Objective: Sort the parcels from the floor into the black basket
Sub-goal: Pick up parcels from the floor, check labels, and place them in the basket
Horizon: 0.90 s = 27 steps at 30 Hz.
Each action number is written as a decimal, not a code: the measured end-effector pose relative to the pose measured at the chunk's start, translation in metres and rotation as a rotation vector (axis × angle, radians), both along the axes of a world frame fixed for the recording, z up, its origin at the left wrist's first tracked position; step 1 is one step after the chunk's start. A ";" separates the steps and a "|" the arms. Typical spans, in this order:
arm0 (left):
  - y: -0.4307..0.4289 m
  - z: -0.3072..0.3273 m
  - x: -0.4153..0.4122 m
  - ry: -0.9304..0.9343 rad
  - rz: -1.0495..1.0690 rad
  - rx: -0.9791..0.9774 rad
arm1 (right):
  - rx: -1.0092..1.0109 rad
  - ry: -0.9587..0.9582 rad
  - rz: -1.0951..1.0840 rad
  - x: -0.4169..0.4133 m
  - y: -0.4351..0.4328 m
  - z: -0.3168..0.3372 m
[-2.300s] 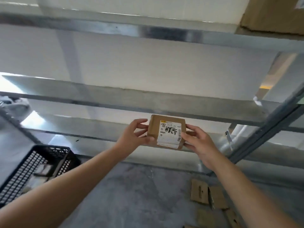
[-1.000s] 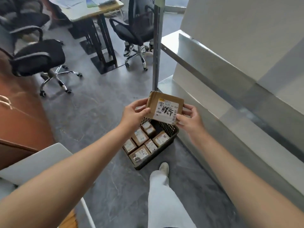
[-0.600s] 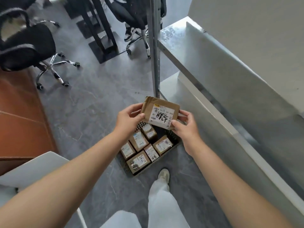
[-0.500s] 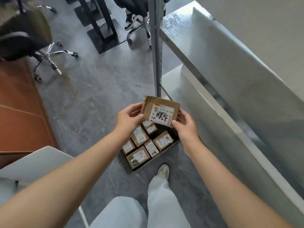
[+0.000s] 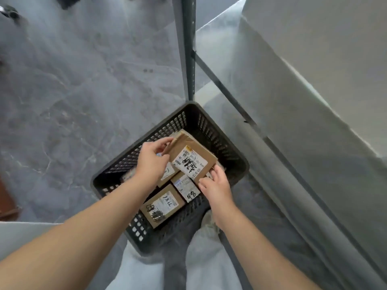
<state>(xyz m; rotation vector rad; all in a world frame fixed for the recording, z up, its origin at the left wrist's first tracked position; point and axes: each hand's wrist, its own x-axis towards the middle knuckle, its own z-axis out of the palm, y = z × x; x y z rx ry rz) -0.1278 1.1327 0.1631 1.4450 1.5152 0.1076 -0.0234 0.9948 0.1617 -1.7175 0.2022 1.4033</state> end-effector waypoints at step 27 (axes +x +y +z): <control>0.077 -0.276 0.075 0.420 -0.732 -0.103 | -0.303 -0.188 0.348 0.050 0.126 -0.290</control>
